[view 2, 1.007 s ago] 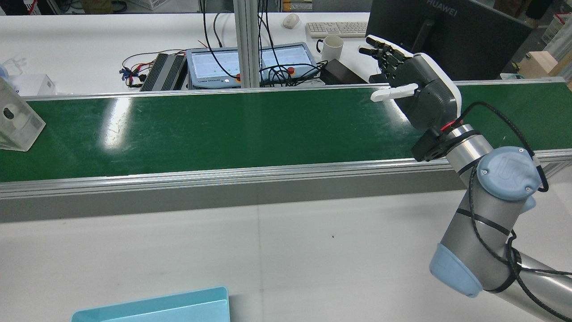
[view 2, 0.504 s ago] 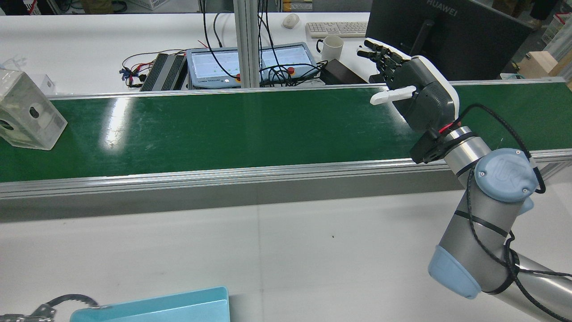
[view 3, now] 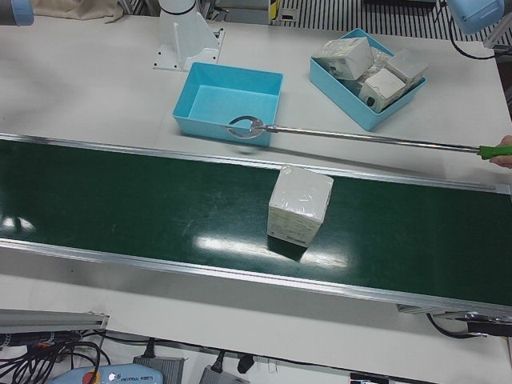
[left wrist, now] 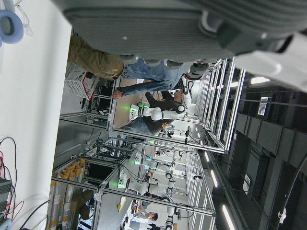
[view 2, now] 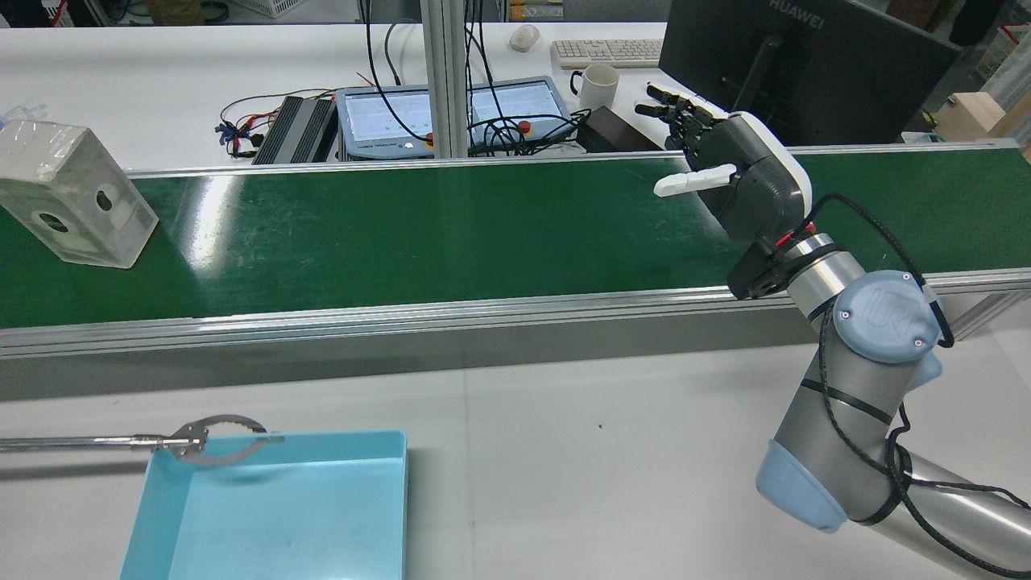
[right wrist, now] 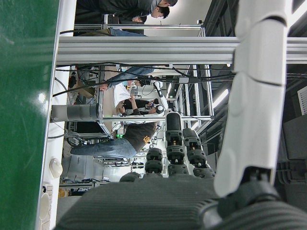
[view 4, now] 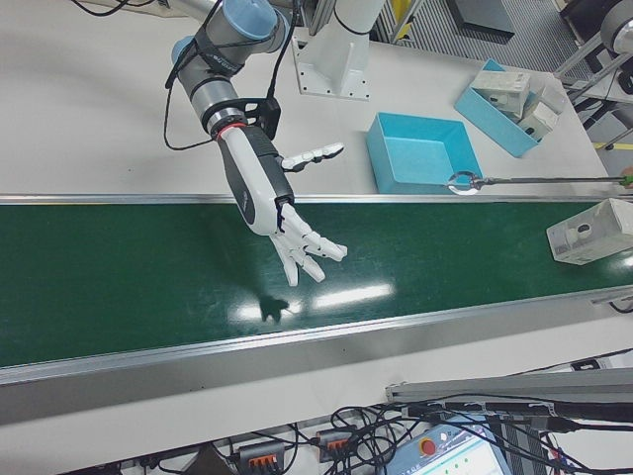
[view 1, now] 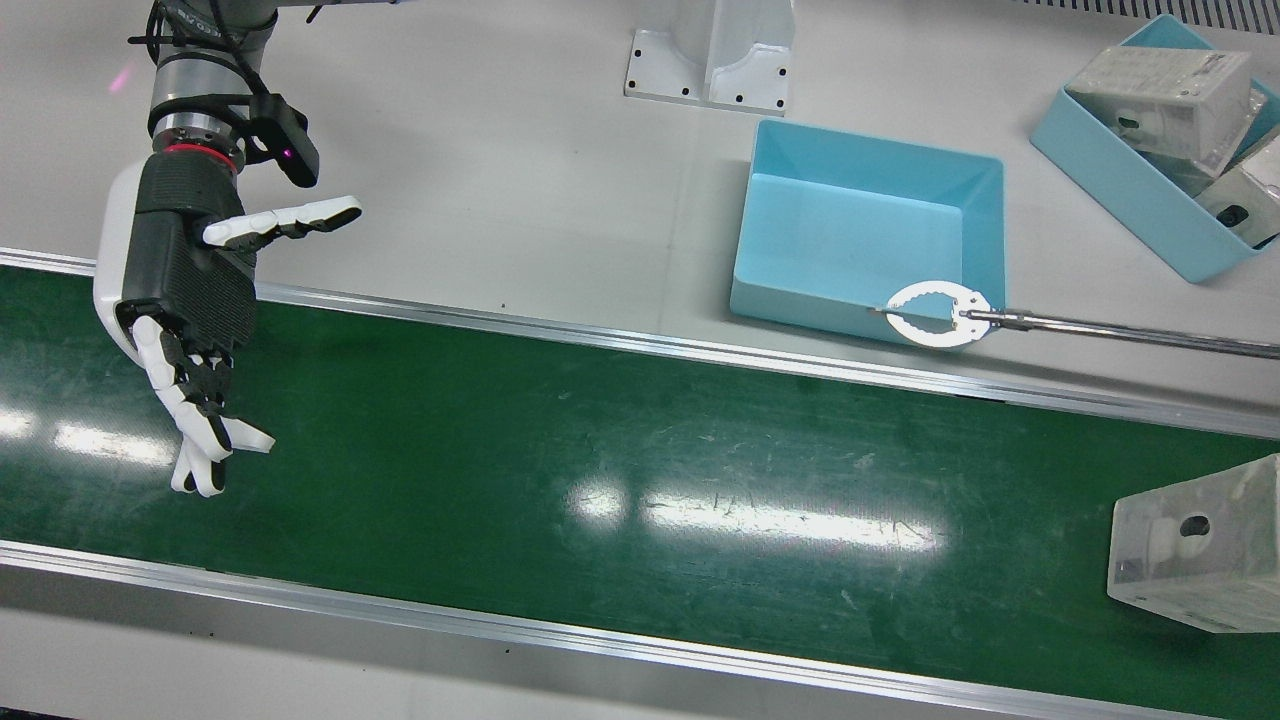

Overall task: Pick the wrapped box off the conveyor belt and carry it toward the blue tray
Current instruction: 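Move the open right hand along the belt toward the approaching wrapped box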

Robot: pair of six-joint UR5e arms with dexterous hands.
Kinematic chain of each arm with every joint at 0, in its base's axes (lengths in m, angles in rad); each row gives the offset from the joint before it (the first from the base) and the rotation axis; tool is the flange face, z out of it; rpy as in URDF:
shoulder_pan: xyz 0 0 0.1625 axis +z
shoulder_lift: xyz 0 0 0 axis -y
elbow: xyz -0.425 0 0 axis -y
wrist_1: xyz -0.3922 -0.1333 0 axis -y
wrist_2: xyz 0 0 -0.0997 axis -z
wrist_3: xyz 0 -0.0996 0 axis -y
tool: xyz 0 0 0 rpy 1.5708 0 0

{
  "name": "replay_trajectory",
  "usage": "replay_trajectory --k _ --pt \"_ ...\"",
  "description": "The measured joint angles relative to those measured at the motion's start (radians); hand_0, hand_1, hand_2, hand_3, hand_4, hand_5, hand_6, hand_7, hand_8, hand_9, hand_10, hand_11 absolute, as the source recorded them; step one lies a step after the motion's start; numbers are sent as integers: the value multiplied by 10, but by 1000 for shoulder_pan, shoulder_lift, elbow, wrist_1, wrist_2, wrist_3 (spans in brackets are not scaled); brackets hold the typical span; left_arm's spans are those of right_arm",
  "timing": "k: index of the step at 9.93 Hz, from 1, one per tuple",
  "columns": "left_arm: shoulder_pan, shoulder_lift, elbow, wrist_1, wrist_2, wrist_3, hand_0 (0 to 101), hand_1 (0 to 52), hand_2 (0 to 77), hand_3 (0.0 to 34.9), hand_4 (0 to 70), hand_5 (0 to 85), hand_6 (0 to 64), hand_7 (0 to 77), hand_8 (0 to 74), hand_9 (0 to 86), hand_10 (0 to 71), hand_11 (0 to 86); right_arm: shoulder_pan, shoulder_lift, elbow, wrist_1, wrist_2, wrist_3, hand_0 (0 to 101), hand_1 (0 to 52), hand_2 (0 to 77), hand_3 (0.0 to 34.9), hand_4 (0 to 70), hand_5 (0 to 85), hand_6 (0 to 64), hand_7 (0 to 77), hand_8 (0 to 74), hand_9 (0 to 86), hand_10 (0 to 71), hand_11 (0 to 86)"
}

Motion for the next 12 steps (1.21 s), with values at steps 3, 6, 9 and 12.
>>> replay_trajectory --k 3,6,9,12 --pt "0 0 0 0 0 0 0 0 11 0 5 11 5 5 5 5 5 0 -3 52 -46 2 0 -3 470 109 49 0 142 115 109 235 65 104 0 16" --pt "0 0 0 0 0 0 0 0 5 0 5 11 5 5 5 0 5 0 -4 73 -59 1 -2 -4 470 109 49 0 147 115 109 235 65 104 0 16" --pt "0 0 0 0 0 0 0 0 11 0 5 11 5 5 5 5 5 5 -5 76 -62 1 -2 -4 469 109 49 0 147 115 109 235 65 104 0 16" --pt "0 0 0 0 0 0 0 0 5 0 5 11 5 5 5 0 5 0 -6 76 -63 2 -2 -4 470 109 49 0 147 115 109 235 65 104 0 16"
